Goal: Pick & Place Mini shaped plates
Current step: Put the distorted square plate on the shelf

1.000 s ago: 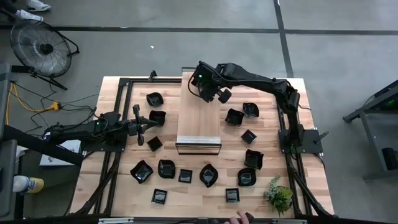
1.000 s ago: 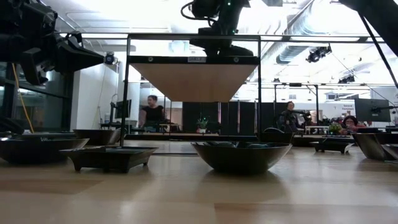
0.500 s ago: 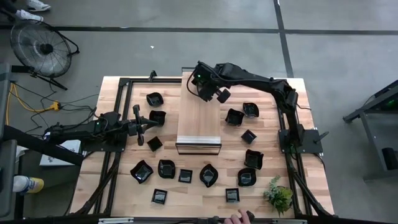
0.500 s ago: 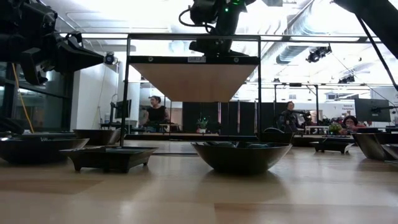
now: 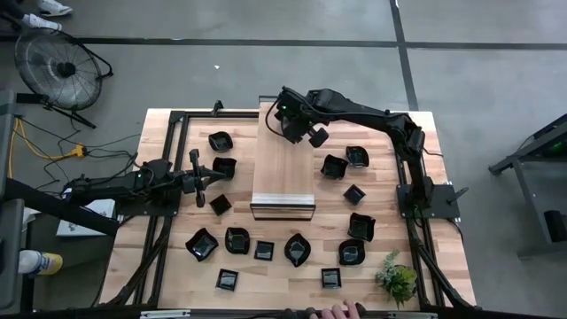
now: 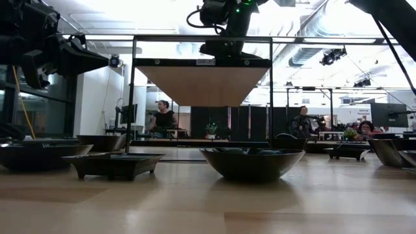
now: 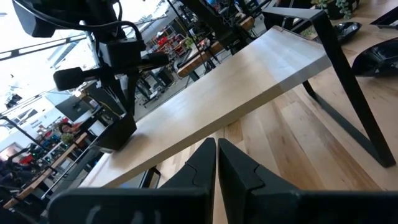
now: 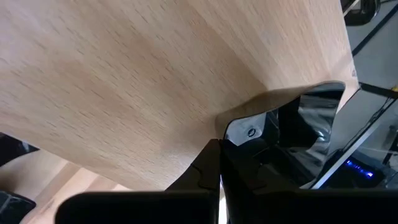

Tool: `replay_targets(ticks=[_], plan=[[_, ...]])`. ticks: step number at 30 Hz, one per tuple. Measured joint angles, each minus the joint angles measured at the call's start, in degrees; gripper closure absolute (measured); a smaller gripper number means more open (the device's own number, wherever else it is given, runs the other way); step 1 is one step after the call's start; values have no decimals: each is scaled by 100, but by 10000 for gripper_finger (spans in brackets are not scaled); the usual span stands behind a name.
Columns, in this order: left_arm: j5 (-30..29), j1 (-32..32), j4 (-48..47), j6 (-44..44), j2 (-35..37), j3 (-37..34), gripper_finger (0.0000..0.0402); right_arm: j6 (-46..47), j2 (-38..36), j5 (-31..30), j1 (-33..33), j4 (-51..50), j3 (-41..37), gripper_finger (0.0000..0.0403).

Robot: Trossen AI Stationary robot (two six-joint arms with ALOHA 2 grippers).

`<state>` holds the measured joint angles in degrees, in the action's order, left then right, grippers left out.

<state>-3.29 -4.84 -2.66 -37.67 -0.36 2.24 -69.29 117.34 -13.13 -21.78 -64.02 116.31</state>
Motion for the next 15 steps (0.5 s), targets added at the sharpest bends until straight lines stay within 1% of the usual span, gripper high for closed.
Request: replay_targets(ticks=[5, 11, 15], plan=[[1, -1, 0, 0, -1, 0, 389, 38, 0, 0, 0, 3, 0, 396], [2, 0, 0, 0, 0, 0, 389, 55, 0, -2, 0, 44, 0, 359], [2, -1, 0, 0, -1, 0, 389, 207, 0, -142, 2, 142, 0, 335]])
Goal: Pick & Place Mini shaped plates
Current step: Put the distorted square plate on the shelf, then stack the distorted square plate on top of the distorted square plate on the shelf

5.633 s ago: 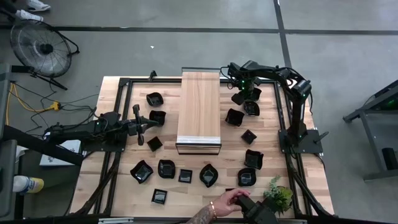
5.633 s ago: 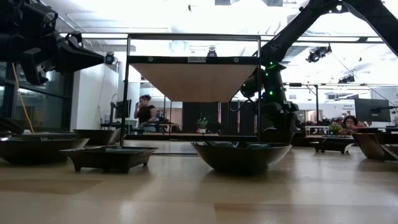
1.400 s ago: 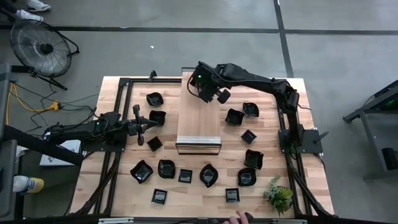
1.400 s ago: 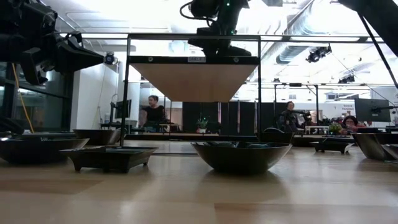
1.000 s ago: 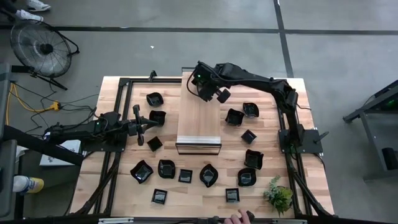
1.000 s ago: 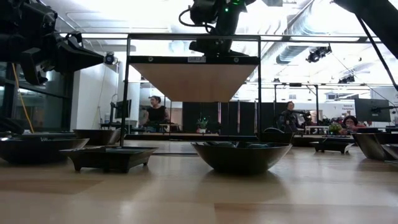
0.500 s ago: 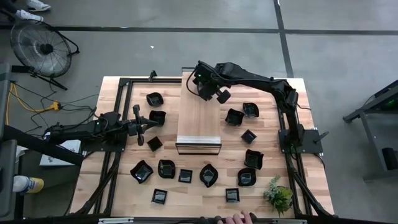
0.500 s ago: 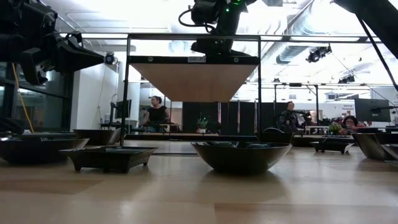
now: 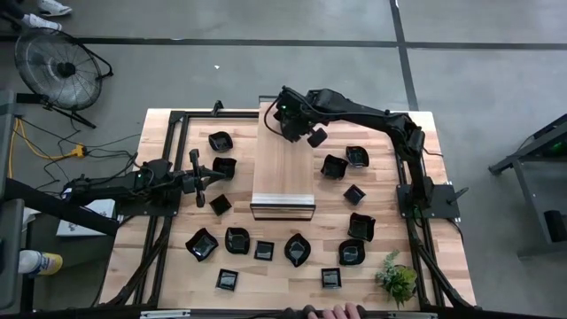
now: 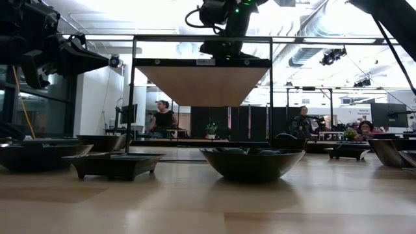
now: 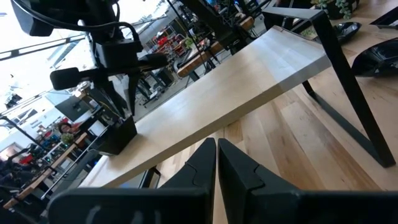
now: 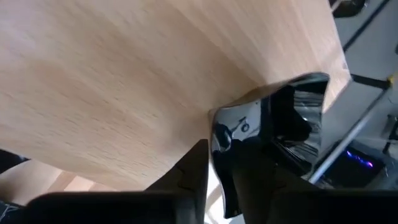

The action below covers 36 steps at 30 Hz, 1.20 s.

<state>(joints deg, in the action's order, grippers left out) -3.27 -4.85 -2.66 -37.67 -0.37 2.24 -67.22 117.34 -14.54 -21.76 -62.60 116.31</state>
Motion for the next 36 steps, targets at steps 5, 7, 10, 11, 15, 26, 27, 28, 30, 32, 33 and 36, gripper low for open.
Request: replay_targets(ticks=[5, 7, 10, 11, 15, 26, 27, 28, 30, 32, 33, 36], plan=[[0, -1, 0, 2, 1, 0, 389, 248, -28, -396, 6, 79, 0, 320], [0, -1, 0, 0, 0, 0, 389, 442, -64, -519, 31, 83, 0, 318], [2, 0, 0, 1, 1, 0, 389, 758, -145, -595, 56, 78, 0, 318], [2, 0, 0, 0, 1, 0, 389, 841, -165, -599, 76, 75, 1, 318], [2, -1, 2, 0, -1, 0, 389, 1235, -271, -577, 177, -73, 2, 318], [7, -1, 0, 0, 0, 0, 389, 4807, -656, 386, 291, -1631, 7, 318], [7, 0, 0, 0, 0, 0, 389, 5193, -656, 631, 263, -1799, 7, 318], [7, 0, 0, 0, 1, 0, 389, 5543, -656, 892, 235, -1958, 7, 318], [7, 1, 0, 0, 1, 0, 389, 6140, -656, 1351, 179, -2225, 7, 318], [7, 1, 0, 0, -1, 0, 389, 6593, -656, 1639, 142, -2408, 7, 318], [7, 0, 0, 0, 0, 0, 389, 6796, -656, 1687, 135, -2476, 7, 318], [7, 1, 0, 0, 0, 0, 389, 7410, -682, 1702, 98, -2725, 4, 318]])
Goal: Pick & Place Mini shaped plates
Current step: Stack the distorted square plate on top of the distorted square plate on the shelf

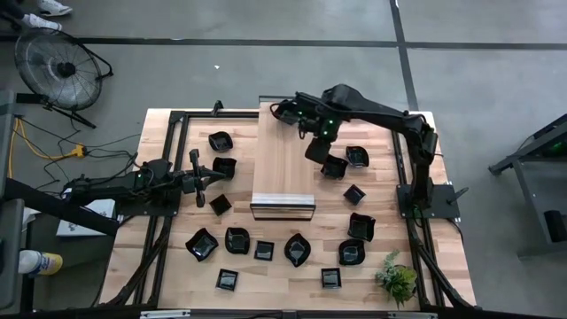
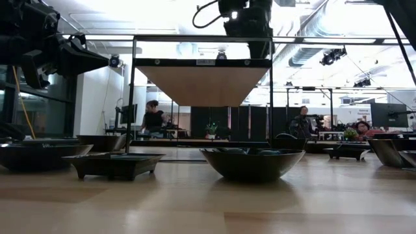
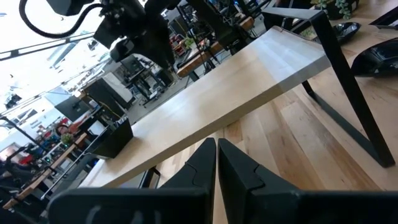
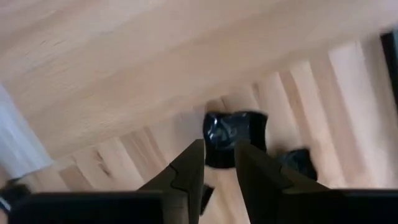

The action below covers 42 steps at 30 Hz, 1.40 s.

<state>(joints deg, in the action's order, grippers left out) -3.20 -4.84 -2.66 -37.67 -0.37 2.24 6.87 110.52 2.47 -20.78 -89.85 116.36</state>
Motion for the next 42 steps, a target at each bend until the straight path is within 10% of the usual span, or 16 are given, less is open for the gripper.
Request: replay_targets(ticks=[19, 28, 42], plan=[[-2, -1, 0, 0, 1, 0, 389, 2389, -2033, 839, 61, 1802, -3836, 318], [-2, -2, 0, 0, 1, 0, 389, 5415, -2386, -351, 100, 2249, -5213, 318], [-4, 0, 0, 0, 1, 0, 389, 6057, -2386, -362, 103, 4014, -6212, 318]])
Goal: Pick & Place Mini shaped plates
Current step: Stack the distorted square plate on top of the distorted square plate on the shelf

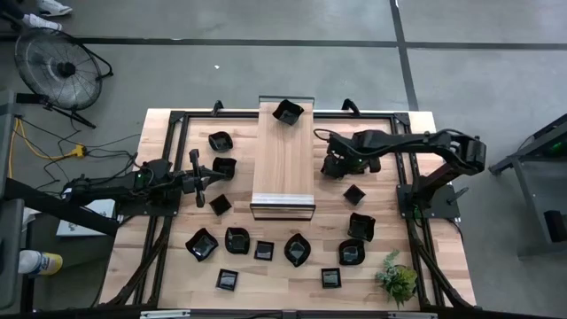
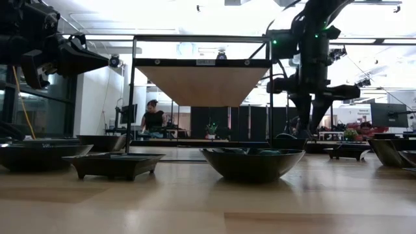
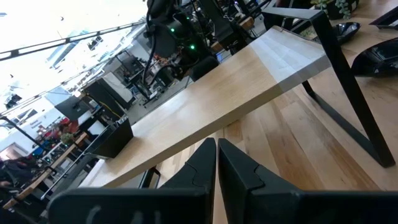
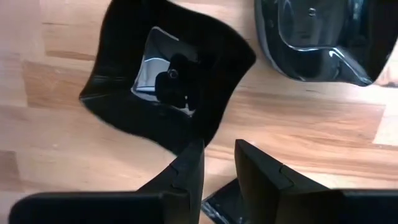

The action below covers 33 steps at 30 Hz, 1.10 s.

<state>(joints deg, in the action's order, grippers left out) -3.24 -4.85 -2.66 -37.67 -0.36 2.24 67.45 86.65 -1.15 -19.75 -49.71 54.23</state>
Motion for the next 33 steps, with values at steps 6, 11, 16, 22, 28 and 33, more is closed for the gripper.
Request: replay_targets(ticks=[6, 11, 16, 22, 28, 33], plan=[[1, 0, 0, 0, 0, 0, 389, 157, 0, 17, 0, 290, -194, 306], [0, -2, 0, 0, 0, 0, 389, 161, 0, 34, -24, 499, -321, 263], [0, 0, 0, 0, 0, 0, 389, 155, 0, -105, -93, 502, -343, 223], [0, 0, 0, 0, 0, 0, 389, 128, 28, -235, -221, 529, -343, 215], [0, -2, 0, 0, 0, 0, 389, 114, 195, -40, -251, 586, -343, 221], [0, -1, 0, 0, 0, 0, 389, 152, 315, 84, -249, 623, -343, 223]])
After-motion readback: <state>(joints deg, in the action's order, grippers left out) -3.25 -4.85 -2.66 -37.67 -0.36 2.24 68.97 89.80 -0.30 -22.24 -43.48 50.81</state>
